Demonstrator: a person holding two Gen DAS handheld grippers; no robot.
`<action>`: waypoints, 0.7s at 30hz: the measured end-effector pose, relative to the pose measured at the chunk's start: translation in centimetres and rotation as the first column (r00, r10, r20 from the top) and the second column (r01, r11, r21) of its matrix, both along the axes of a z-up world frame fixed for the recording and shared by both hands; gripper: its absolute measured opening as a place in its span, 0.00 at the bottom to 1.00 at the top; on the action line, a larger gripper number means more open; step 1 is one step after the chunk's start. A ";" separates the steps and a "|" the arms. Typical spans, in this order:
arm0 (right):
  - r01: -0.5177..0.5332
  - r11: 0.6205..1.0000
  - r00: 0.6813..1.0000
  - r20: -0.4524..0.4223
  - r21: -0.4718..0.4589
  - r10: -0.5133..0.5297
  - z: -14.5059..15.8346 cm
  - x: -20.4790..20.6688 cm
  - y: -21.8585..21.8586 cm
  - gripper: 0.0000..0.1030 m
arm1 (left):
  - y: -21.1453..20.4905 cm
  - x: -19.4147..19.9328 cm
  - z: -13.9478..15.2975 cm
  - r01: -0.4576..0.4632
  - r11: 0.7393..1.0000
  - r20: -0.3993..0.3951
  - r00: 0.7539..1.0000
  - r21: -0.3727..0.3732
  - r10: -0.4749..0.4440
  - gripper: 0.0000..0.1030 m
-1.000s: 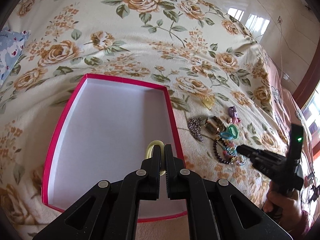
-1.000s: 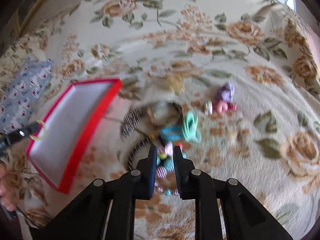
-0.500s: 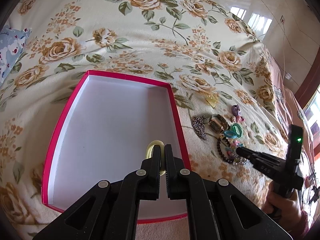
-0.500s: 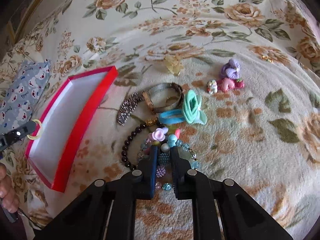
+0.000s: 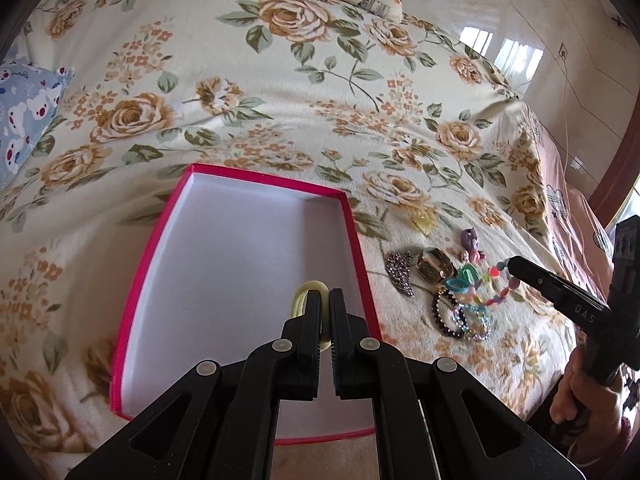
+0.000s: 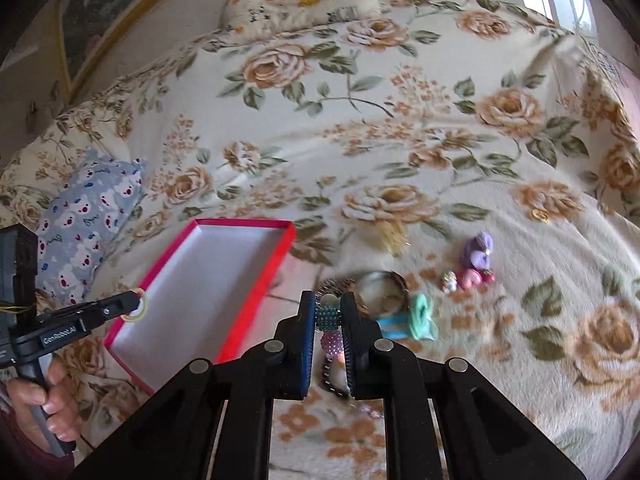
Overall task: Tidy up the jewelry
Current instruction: 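Lower both items into the red box and open both tools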
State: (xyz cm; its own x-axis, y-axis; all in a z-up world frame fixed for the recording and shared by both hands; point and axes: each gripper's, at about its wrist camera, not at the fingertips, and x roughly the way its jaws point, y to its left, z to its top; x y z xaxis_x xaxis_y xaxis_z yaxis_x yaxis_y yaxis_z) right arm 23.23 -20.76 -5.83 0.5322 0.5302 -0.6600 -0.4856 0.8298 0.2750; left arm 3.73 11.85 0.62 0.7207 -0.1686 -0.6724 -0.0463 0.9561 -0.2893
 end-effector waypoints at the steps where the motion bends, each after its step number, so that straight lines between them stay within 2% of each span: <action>1: -0.012 1.000 1.000 -0.002 0.004 0.012 0.1 0.1 0.5 0.12 | 0.1 -0.1 0.0 -0.004 1.000 0.000 1.000 0.000 0.004 0.03; 12: -0.137 0.990 0.990 -0.012 0.040 0.137 -0.1 0.4 6.5 0.12 | 2.0 0.7 -0.3 -0.050 0.999 -0.021 0.999 0.019 0.050 0.03; 18: -0.224 0.972 0.974 -0.026 0.072 0.226 -0.7 1.5 11.5 0.12 | 2.9 3.4 -0.7 -0.066 0.996 -0.036 0.997 0.065 0.069 0.03; 21: -0.249 0.963 0.965 -0.064 0.106 0.256 -1.6 2.6 13.7 0.12 | 3.6 5.3 -1.2 -0.077 0.993 -0.048 0.996 0.090 0.081 0.03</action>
State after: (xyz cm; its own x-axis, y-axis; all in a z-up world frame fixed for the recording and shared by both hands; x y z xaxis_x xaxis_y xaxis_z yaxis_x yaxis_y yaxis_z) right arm 25.85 -7.11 -7.46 0.3230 0.7037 -0.6328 -0.6505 0.6508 0.3916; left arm 9.03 15.49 -0.55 0.6938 -0.0513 -0.7184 -0.1351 0.9705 -0.1998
